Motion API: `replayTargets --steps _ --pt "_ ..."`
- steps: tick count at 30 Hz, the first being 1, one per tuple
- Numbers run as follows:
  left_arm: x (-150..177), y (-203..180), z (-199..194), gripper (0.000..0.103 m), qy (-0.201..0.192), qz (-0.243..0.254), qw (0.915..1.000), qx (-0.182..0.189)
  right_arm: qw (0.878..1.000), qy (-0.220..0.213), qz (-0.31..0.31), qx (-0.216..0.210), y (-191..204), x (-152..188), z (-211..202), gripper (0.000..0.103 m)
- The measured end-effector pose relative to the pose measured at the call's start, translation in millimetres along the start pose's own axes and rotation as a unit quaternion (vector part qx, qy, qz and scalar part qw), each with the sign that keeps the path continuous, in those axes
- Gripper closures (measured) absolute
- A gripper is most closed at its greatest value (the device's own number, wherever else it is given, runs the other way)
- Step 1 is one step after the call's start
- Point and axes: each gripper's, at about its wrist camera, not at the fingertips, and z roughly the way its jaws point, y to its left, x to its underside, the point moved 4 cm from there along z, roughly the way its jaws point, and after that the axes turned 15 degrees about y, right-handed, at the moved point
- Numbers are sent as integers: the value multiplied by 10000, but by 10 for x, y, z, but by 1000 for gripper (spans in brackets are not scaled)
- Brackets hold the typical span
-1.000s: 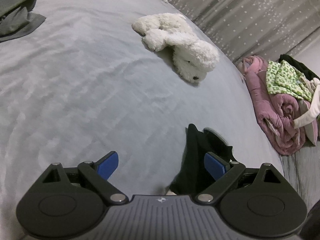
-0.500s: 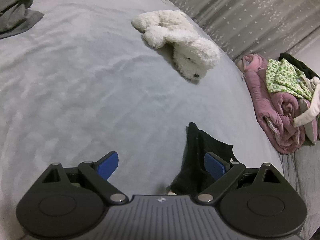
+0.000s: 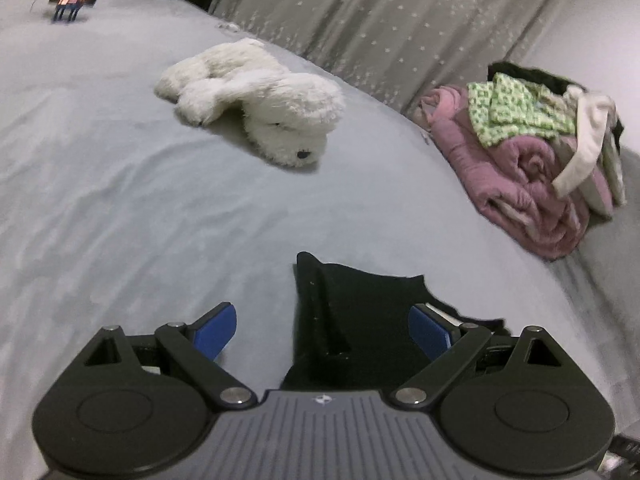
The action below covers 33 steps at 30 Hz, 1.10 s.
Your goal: Fold clothes
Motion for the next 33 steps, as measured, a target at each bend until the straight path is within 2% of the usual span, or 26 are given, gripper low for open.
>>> replayTargets --steps 2,4,7,8,9,11,13,14,15,16,17,19,23,25,27,30,33 --pt "9 -25 67 54 3 140 9998 -108 10000 -19 -7 0 -136 -6 56 52" --pt "30 -32 126 61 16 251 9995 -174 9998 -98 -64 -139 -154 5 121 52" --pt "84 -17 198 78 97 343 9992 -186 9983 -308 -255 -412 -111 105 201 53" --pt "99 -19 216 85 124 369 9991 -183 9975 -313 -385 -494 -38 127 217 53" --pt "106 -32 222 87 120 411 9989 -175 9959 -321 -608 -580 57 155 204 53" --pt "115 -56 220 87 96 483 9987 -164 9881 -417 -1271 -761 298 238 134 53" --pt "113 -48 221 86 134 427 9989 -117 9748 -509 -2002 -847 552 337 82 58" --pt "108 -36 225 76 168 369 9991 -81 9697 -488 -2237 -848 647 376 112 59" --pt "103 -23 227 55 205 312 9993 -46 9654 -450 -2425 -852 730 409 153 60" --pt "101 -19 226 48 197 286 9994 -39 9654 -346 -2439 -853 771 414 238 61" --pt "103 -29 219 43 130 322 9994 -60 9677 -206 -2373 -822 791 406 342 63" --pt "111 -66 217 43 48 490 9987 -93 9721 -82 -2217 -766 791 383 475 63" --pt "123 -107 250 44 61 678 9976 -160 9736 -206 -2190 -606 796 429 514 63" --pt "113 -80 277 53 115 572 9982 -107 9749 -262 -2153 -513 813 418 512 63" --pt "103 -63 323 71 230 498 9984 -108 9770 -262 -2040 -554 807 411 511 63" --pt "119 -82 355 86 251 591 9976 -272 9799 -226 -1914 -512 762 398 524 63" --pt "142 -131 321 89 159 754 9961 -428 9820 -209 -1800 -523 718 384 545 63"
